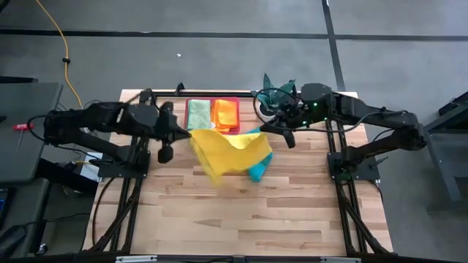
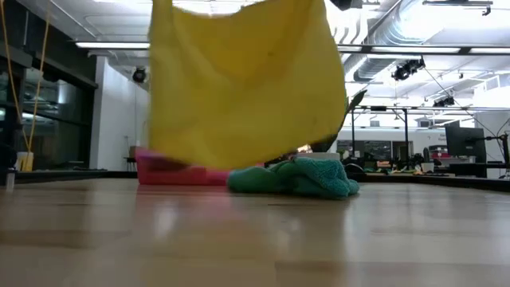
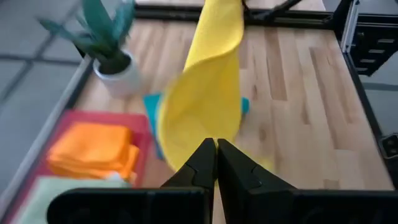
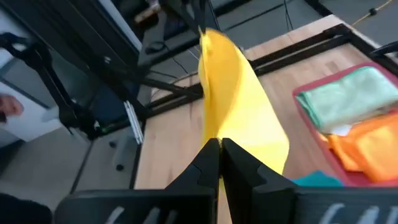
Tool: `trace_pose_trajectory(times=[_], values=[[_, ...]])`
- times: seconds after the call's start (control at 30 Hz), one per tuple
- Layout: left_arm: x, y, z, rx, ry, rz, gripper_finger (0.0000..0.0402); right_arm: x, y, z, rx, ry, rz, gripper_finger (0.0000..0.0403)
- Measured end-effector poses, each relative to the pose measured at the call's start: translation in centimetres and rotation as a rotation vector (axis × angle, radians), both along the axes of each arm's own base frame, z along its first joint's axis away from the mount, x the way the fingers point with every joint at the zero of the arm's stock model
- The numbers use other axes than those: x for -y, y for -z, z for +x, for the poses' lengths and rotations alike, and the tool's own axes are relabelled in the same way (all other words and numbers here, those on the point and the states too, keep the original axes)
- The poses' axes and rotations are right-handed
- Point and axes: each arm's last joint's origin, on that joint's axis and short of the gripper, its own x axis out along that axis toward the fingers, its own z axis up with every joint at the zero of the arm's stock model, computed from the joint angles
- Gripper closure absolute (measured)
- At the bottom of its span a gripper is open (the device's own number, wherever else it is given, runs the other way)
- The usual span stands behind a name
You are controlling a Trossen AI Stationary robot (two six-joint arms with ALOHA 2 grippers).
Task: Fold microfiber towels
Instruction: Fold the yellow microfiber towel
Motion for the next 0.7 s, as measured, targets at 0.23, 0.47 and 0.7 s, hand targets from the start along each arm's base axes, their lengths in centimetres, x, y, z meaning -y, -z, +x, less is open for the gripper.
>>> trace_pose_trajectory(times=[0.23, 0.47, 0.7], values=[[-1.4, -2.3, -1.4, -0.043, 0.046, 0.206, 0.0401, 0.4, -2.2, -0.6, -0.066, 0.112, -0.172, 0.0403], [-2.3, -1.3, -3.3, -0.342, 0.062, 0.391, 0.0402, 0.7, -1.5, -1.7, -0.217, 0.216, -0.258, 0.0403], [-2.8, -1.1, -3.7, -0.45, 0.102, 0.518, 0.0402, 0.9, -1.3, -1.8, -0.254, 0.267, -0.286, 0.0403]])
